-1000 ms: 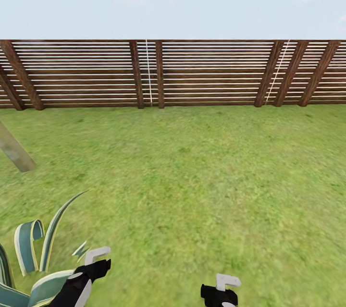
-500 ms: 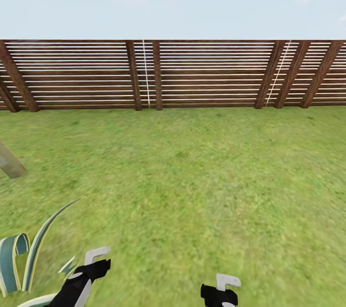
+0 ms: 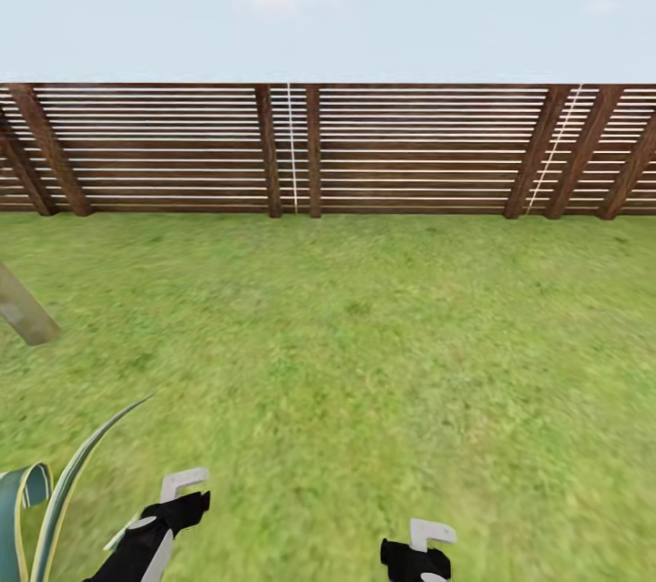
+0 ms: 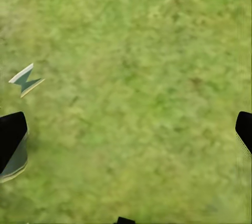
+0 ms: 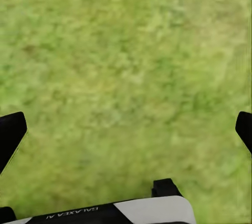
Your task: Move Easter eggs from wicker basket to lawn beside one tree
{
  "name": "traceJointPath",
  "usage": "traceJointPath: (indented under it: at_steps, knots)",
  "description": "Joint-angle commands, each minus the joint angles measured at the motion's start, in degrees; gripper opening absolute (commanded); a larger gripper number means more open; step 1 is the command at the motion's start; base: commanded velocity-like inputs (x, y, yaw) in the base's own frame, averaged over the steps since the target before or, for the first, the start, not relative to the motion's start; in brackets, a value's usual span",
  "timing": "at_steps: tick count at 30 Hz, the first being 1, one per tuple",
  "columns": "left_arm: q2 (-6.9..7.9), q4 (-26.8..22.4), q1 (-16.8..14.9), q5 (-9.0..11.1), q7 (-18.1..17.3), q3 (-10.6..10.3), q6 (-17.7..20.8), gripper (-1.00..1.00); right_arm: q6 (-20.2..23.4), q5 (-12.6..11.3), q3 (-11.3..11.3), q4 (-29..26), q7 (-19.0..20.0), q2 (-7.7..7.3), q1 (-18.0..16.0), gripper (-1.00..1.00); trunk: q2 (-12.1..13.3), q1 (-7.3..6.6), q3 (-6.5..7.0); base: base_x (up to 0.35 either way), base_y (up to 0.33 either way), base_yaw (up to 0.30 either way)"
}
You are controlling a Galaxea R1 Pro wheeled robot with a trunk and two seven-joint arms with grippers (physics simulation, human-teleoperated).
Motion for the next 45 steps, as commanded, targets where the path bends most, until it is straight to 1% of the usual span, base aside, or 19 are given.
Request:
traceJointPath:
  at_steps: [1,11,29,36,45]
  knots:
    - [-0.01,-0.1,0.0,0.0,0.1,0.0,0.3,1.0,0.3,-0.4,0.1,-0.1,-0.3,0.0,0.0,1.0,-0.1,0.07,-0.03,0.33,0.0,0.13]
    - [-0.09,-0.1,0.0,0.0,0.1,0.0,0.3,1.0,0.3,-0.4,0.1,-0.1,-0.3,0.0,0.0,1.0,-0.1,0.07,0.82,0.321,-0.096,0.132]
    - [-0.09,-0.1,0.0,0.0,0.2,0.0,0.4,1.0,0.3,-0.4,0.2,-0.1,-0.3,0.0,0.0,1.0,-0.1,0.07,2.2,0.296,-0.195,0.183]
    - [-0.09,-0.1,0.0,0.0,0.2,0.0,0.4,1.0,0.3,-0.4,0.1,-0.1,-0.3,0.0,0.0,1.0,-0.1,0.07,2.47,0.282,-0.219,0.207]
    - [-0.1,-0.1,0.0,0.0,0.2,0.0,0.4,1.0,0.3,-0.4,0.1,-0.1,-0.3,0.0,0.0,1.0,-0.1,0.07,2.5,0.282,-0.22,0.035]
